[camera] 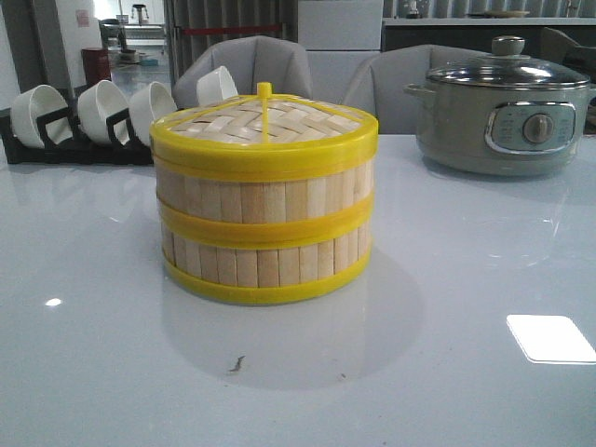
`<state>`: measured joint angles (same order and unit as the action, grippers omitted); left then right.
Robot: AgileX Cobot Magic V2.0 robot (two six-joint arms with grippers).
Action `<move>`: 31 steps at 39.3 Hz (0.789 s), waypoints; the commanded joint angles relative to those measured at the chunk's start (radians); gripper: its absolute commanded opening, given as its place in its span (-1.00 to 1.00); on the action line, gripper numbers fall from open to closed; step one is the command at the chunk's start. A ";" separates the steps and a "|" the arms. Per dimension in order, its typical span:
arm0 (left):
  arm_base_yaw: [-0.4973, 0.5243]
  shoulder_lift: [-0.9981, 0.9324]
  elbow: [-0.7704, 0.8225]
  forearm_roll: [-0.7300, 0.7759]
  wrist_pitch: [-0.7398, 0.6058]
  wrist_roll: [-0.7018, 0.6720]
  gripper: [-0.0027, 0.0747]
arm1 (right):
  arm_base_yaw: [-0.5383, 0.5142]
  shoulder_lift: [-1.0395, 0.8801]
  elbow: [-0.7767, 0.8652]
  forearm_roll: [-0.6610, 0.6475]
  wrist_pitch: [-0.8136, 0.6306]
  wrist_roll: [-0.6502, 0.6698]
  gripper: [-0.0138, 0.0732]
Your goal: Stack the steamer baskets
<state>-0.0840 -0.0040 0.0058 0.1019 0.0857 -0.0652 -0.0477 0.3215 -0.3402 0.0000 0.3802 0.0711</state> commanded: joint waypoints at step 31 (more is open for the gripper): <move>0.001 -0.015 0.001 0.000 -0.086 0.002 -0.67 | -0.005 -0.015 -0.024 -0.008 -0.083 -0.003 -0.60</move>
<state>-0.0840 -0.0040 0.0058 0.1019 0.0874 -0.0636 -0.0477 0.3151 -0.3402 0.0000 0.3802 0.0711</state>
